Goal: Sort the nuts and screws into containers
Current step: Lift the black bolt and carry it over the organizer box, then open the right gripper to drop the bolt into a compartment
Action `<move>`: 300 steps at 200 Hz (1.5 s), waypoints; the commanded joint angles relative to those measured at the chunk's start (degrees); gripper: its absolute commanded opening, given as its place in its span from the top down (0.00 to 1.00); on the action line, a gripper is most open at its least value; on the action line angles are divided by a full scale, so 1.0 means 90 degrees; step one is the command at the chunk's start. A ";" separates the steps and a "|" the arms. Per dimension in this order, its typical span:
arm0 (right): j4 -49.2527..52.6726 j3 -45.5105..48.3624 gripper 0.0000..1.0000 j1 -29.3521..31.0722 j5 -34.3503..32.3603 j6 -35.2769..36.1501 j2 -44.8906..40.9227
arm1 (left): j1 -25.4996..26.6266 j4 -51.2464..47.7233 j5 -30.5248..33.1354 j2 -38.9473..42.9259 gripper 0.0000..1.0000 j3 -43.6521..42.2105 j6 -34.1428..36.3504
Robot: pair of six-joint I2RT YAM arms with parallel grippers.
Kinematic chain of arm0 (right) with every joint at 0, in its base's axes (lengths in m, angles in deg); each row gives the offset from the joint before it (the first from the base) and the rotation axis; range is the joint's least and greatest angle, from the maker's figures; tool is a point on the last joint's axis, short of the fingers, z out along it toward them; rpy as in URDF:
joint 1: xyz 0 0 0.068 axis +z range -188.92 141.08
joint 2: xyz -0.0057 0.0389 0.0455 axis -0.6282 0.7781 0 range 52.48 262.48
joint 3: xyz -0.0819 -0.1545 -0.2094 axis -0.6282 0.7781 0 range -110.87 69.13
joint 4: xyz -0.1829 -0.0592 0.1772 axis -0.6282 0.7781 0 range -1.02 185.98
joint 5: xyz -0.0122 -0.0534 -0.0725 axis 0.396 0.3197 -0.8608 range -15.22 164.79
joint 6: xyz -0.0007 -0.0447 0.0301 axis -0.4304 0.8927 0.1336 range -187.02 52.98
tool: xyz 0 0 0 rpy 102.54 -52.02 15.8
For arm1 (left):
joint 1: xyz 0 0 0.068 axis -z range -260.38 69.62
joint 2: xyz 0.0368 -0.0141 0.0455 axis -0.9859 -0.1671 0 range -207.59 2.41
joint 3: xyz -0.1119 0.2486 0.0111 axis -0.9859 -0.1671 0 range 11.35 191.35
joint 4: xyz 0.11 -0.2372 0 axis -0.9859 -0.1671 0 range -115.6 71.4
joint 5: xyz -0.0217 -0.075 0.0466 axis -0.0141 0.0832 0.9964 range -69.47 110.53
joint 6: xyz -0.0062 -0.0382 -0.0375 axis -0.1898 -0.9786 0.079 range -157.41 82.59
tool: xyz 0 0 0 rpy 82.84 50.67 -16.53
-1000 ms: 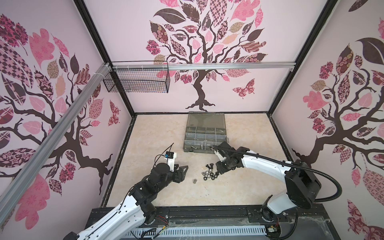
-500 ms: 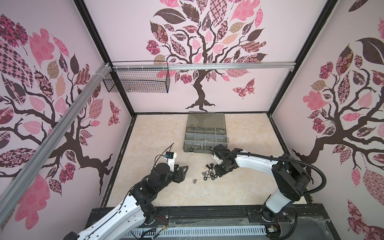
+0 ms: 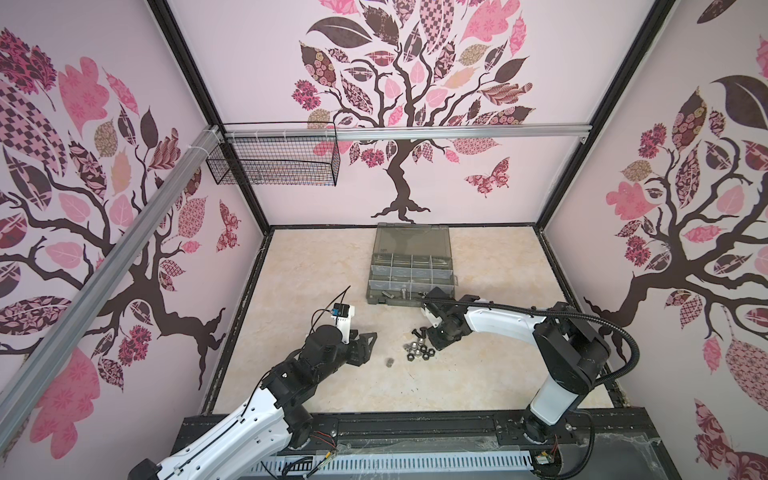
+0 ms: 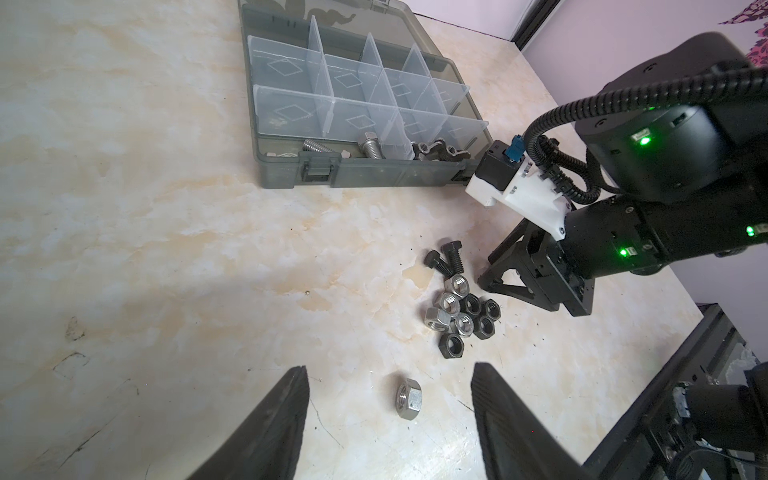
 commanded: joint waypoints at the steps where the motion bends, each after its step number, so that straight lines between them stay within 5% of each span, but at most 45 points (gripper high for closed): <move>1: 0.0059 -0.0092 0.67 0.0024 -0.0088 -0.0058 0.0066 | 0.0005 0.0118 -0.0020 0.0022 0.34 -0.0112 0.0056; 37: 0.0159 -0.0337 0.68 -0.0045 -0.0196 -0.0112 -0.0331 | -0.0001 0.0111 0.0016 0.0021 0.35 -0.0116 0.0034; 82: 0.0280 -0.1616 0.69 -0.0909 -0.0031 0.0120 -0.0522 | -0.0003 0.0089 0.0057 0.0095 0.34 -0.0116 0.0004; 166: 0.0412 -0.4316 0.69 -0.1803 -0.0437 0.0480 0.1677 | -0.0005 -0.0014 0.0046 0.0221 0.35 -0.0130 -0.0086; 213: 0.0239 -0.3865 0.67 -0.1962 -0.0505 0.0421 0.1881 | -0.0004 -0.0016 0.0082 0.0251 0.35 -0.0184 -0.0174; 256: 0.0212 -0.3753 0.50 -0.2094 -0.0432 0.0384 0.1850 | -0.0004 0.0023 0.0045 0.0071 0.36 -0.0167 -0.0194; 300: 0.0247 -0.3749 0.46 -0.2111 -0.0265 0.0337 0.1325 | -0.0005 -0.0058 -0.0027 -0.0483 0.37 0.0091 -0.0068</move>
